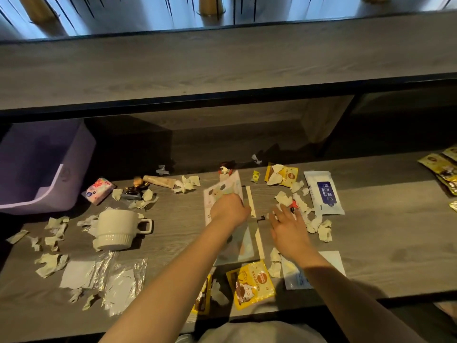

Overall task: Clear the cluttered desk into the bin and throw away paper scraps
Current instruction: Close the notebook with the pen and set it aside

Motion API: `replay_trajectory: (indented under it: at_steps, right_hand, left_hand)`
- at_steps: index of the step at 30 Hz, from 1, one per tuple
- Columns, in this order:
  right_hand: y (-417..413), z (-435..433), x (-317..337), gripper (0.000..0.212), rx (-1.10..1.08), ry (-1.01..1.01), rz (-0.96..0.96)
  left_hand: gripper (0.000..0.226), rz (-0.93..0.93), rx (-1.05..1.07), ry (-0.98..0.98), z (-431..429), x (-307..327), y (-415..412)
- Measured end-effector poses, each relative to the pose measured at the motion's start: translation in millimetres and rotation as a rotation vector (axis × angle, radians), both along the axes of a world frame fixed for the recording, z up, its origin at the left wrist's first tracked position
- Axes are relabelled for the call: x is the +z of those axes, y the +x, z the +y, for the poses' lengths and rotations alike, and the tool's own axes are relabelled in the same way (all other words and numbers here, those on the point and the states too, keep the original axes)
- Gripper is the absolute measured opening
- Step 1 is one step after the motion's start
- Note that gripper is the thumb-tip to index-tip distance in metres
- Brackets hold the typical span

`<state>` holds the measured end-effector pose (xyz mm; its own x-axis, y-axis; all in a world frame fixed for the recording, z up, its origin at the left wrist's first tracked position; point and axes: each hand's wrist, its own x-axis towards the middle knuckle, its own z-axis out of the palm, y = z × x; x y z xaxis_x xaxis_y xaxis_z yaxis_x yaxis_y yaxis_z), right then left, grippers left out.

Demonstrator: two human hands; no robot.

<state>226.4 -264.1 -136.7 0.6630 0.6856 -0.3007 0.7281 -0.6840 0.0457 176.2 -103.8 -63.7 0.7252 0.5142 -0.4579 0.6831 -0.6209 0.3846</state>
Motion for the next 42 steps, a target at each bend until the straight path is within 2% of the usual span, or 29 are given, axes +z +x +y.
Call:
replay_trajectory:
  at_steps: [4, 8, 12, 16, 19, 21, 24, 27, 30, 34, 39, 42]
  right_hand:
    - [9.9, -7.5, 6.7, 0.052, -0.091, 0.047, -0.028]
    - [12.7, -3.6, 12.4, 0.047, -0.136, 0.276, 0.023]
    - [11.8, 3.7, 9.0, 0.042, -0.179, 0.398, 0.178]
    - [7.9, 9.0, 9.5, 0.05, -0.116, 0.364, 0.188]
    - [2.6, 18.7, 8.6, 0.06, 0.016, 0.189, 0.185]
    - [-0.7, 27.3, 4.9, 0.067, 0.069, 0.089, 0.161]
    - [-3.5, 36.3, 0.9, 0.07, 0.06, 0.048, 0.148]
    - [-5.3, 38.6, 0.4, 0.07, 0.056, 0.04, 0.139]
    - [-6.3, 40.9, 1.7, 0.068, 0.046, 0.042, 0.156]
    - [-3.8, 43.2, 4.6, 0.064, -0.019, 0.094, 0.179]
    - [1.5, 42.5, 9.5, 0.055, -0.063, 0.19, 0.182]
    - [-1.8, 49.5, 17.8, 0.046, -0.111, 0.411, 0.18]
  left_hand:
    - [0.027, 0.039, -0.037, 0.05, -14.6, -10.2, 10.2]
    - [0.028, 0.087, -0.042, 0.088, -26.5, -19.8, 16.0]
    - [0.042, 0.093, -0.027, 0.019, -27.3, -31.6, 11.6]
    - [0.043, 0.004, 0.014, -0.021, -4.5, -39.4, -10.7]
    - [0.038, -0.051, 0.079, 0.053, 23.4, -46.0, -33.0]
    - [0.037, -0.049, 0.155, 0.047, 36.9, -51.2, -47.4]
    - [0.042, 0.024, 0.189, 0.033, 47.2, -56.5, -65.0]
    - [0.043, 0.054, 0.237, -0.087, 45.3, -58.3, -67.9]
    - [0.05, -0.016, 0.438, -0.305, 39.3, -56.7, -58.8]
    - [0.023, -0.291, 0.679, -0.555, 27.9, -35.0, -46.5]
    - [0.029, -0.389, 0.701, -0.625, 22.7, -23.2, -41.1]
    - [0.028, -0.457, 0.71, -0.634, 25.0, -14.5, -48.7]
